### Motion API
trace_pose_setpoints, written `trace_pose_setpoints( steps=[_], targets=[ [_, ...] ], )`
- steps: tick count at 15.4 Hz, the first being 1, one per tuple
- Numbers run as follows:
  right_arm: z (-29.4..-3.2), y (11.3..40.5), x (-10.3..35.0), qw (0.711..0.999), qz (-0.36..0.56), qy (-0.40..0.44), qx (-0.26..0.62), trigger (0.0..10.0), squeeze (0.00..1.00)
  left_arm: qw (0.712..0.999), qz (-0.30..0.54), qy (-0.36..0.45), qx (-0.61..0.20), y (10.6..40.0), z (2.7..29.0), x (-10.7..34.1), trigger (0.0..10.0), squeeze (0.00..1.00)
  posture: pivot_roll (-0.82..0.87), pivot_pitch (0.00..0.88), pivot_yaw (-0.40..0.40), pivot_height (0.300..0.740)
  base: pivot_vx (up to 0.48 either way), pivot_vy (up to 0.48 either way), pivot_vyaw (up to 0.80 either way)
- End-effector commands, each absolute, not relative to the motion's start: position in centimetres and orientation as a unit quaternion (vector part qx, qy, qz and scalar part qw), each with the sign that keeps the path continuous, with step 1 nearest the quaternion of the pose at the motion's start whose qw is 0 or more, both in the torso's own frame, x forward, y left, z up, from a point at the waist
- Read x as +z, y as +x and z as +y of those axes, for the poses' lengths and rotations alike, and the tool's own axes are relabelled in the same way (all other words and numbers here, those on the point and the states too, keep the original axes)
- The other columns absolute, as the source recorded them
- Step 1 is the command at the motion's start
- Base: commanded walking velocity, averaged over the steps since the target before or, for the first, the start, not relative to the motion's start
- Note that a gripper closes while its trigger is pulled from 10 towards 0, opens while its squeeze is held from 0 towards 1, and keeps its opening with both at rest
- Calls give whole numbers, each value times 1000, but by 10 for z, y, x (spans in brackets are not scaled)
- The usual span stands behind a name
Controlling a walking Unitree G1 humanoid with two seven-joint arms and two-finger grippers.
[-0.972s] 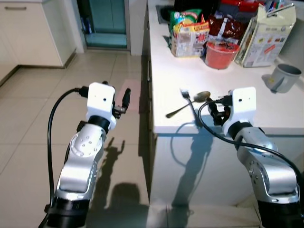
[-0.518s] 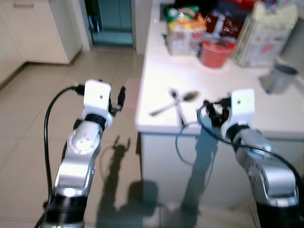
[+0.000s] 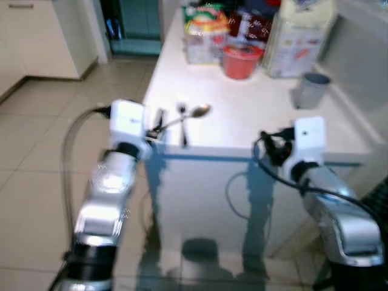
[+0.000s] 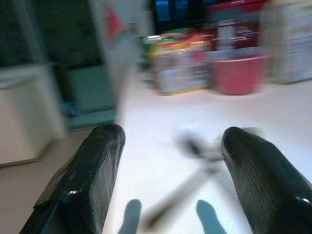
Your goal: Setting the table
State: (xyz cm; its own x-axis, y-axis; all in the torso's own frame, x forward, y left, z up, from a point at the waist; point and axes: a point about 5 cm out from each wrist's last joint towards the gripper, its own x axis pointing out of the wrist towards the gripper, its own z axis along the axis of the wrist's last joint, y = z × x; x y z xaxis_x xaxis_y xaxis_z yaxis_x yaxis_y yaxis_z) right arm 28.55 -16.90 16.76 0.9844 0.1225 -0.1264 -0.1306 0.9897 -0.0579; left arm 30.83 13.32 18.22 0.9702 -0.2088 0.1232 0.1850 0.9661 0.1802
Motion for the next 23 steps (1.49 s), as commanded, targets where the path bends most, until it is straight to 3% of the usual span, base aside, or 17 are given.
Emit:
trace_pose_setpoints(
  steps=[1,4,12,16,23],
  targets=[
    [-166,286,171,996,57,-30,65,10000,0,988,-69,98,-96,313,139,186,10000,0,-53,0,-24,740,0,0,0],
    [-165,285,171,996,56,-29,67,10000,0,989,-66,96,-94,316,140,187,10000,0,-53,0,-21,740,0,372,0],
    [-165,285,169,996,62,-9,63,10000,0,988,-89,74,-98,315,139,193,10000,0,-53,0,-23,740,0,0,-67],
    [-165,285,170,996,60,-14,66,10000,0,988,-88,71,-107,315,137,192,10000,0,-53,0,-22,740,371,0,-725],
    [-158,283,170,993,58,-27,100,10000,0,989,-89,79,-84,316,147,195,10000,0,-51,0,-24,740,438,0,0]
  ],
)
